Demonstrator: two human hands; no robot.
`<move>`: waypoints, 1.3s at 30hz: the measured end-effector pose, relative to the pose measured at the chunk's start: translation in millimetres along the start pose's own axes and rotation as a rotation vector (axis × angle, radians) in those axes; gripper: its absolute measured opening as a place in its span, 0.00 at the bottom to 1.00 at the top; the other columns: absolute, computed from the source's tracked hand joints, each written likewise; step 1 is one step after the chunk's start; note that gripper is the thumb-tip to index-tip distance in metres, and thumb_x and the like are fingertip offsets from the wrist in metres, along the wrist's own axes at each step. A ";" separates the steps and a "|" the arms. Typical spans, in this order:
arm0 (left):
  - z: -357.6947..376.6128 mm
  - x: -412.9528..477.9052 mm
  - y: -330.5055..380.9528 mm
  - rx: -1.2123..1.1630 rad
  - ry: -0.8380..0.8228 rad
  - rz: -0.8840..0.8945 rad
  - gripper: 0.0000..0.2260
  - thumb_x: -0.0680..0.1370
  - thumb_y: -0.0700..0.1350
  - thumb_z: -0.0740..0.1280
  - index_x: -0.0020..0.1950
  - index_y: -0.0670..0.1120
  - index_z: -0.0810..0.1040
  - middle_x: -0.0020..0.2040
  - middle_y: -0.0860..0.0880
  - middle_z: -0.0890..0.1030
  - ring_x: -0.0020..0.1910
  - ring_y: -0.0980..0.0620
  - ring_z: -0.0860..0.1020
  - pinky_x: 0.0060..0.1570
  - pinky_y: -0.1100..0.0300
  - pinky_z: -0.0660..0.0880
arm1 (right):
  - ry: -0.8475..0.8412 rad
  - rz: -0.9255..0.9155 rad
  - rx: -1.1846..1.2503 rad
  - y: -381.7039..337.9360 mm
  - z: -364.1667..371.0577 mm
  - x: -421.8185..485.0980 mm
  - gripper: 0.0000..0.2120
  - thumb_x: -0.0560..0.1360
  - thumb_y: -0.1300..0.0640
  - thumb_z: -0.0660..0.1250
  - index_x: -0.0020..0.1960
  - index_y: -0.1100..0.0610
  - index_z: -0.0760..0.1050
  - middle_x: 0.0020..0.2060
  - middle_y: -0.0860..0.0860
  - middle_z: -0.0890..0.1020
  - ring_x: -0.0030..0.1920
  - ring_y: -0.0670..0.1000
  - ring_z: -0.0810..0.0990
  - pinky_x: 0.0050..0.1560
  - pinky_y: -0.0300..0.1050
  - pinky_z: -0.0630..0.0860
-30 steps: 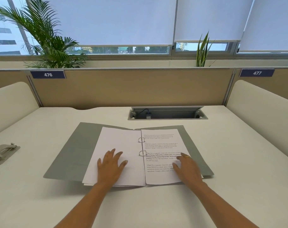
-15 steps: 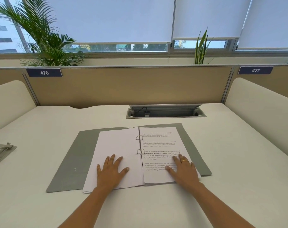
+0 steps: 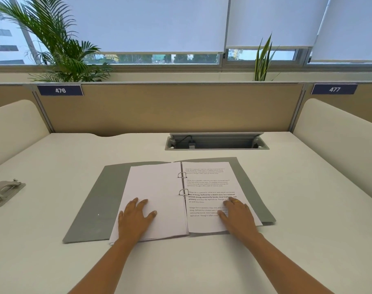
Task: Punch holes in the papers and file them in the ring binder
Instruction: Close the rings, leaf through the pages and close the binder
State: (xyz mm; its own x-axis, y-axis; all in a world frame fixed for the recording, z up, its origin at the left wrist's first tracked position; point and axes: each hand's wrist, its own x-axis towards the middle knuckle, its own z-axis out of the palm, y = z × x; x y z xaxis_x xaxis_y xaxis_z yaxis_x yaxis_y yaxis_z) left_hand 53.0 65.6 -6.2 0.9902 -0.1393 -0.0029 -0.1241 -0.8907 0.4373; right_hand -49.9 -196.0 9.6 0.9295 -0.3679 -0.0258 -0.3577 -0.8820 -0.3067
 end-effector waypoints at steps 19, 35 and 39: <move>-27.8 -6.5 -92.9 -0.024 0.082 -0.048 0.18 0.79 0.51 0.59 0.69 0.51 0.69 0.74 0.47 0.64 0.74 0.47 0.58 0.72 0.47 0.52 | -0.065 -0.508 0.145 -121.8 12.0 -9.3 0.15 0.78 0.60 0.58 0.63 0.57 0.75 0.65 0.50 0.75 0.63 0.53 0.74 0.62 0.43 0.68; -28.0 -15.0 -99.5 0.059 0.047 -0.005 0.21 0.81 0.51 0.53 0.74 0.56 0.58 0.77 0.51 0.55 0.77 0.49 0.51 0.73 0.52 0.46 | -0.189 -0.621 -0.041 -197.4 49.2 -18.6 0.16 0.77 0.51 0.60 0.54 0.64 0.74 0.54 0.57 0.76 0.57 0.58 0.73 0.49 0.49 0.70; -26.7 -16.0 -99.6 0.039 0.055 -0.008 0.20 0.81 0.51 0.53 0.74 0.56 0.59 0.77 0.51 0.55 0.77 0.49 0.51 0.73 0.52 0.46 | -0.156 -0.598 -0.075 -207.1 51.6 -20.7 0.20 0.77 0.47 0.60 0.55 0.64 0.72 0.54 0.59 0.75 0.57 0.58 0.72 0.45 0.48 0.65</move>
State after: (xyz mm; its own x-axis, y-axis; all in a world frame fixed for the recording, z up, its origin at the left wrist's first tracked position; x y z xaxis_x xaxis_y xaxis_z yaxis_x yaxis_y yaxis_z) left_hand 51.2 168.1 -25.7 0.9931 -0.1092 0.0435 -0.1174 -0.9080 0.4022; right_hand 9.7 9.5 24.6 0.9711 0.2382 -0.0108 0.2285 -0.9426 -0.2436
